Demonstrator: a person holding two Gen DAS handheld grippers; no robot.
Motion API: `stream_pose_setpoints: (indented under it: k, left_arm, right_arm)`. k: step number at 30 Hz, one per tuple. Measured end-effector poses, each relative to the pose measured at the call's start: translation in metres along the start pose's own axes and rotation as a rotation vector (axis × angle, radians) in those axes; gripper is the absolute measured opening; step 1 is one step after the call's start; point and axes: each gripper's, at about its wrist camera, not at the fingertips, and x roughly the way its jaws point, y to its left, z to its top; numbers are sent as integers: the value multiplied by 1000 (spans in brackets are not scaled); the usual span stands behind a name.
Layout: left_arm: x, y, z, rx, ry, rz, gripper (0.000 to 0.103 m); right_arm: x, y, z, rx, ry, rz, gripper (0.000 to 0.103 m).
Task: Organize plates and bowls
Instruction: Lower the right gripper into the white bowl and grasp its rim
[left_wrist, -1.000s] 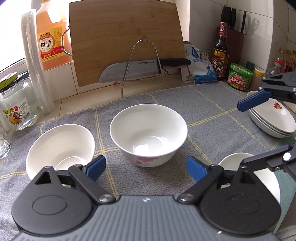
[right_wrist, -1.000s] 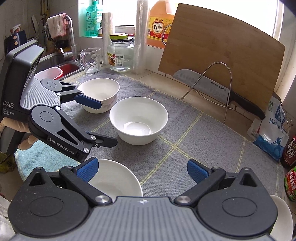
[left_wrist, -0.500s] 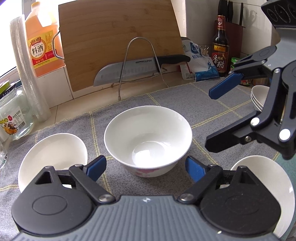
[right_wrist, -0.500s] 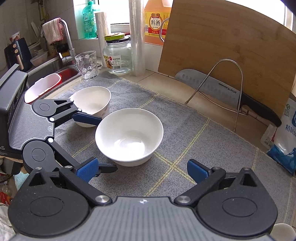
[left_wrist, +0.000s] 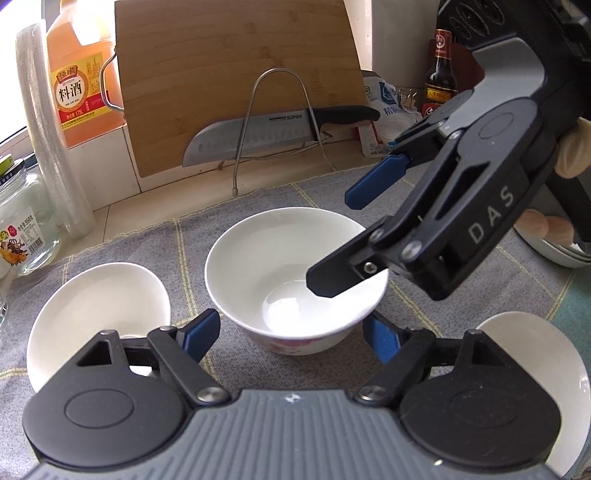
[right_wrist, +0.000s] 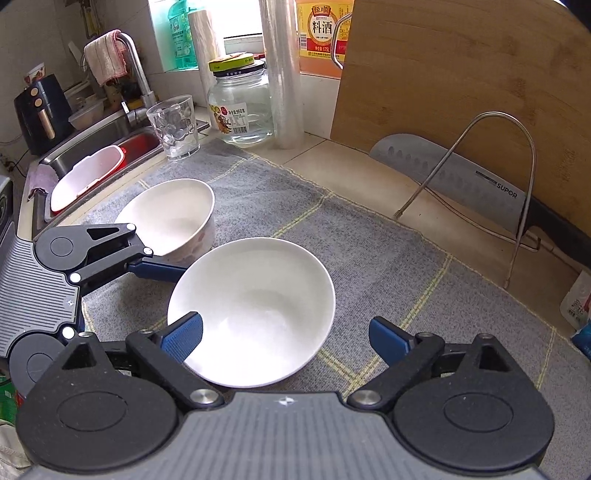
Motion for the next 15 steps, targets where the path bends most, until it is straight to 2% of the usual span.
stream_pose_setpoints:
  k: [8,15]
  left_arm:
    - [-1,2,-1,4,-12,-15,84]
    - [-2,2,-1,10,-17,-23,83]
  right_arm:
    - [18,-2,6,5,25,31,87]
    - [23,1,9,-5,29,40,86]
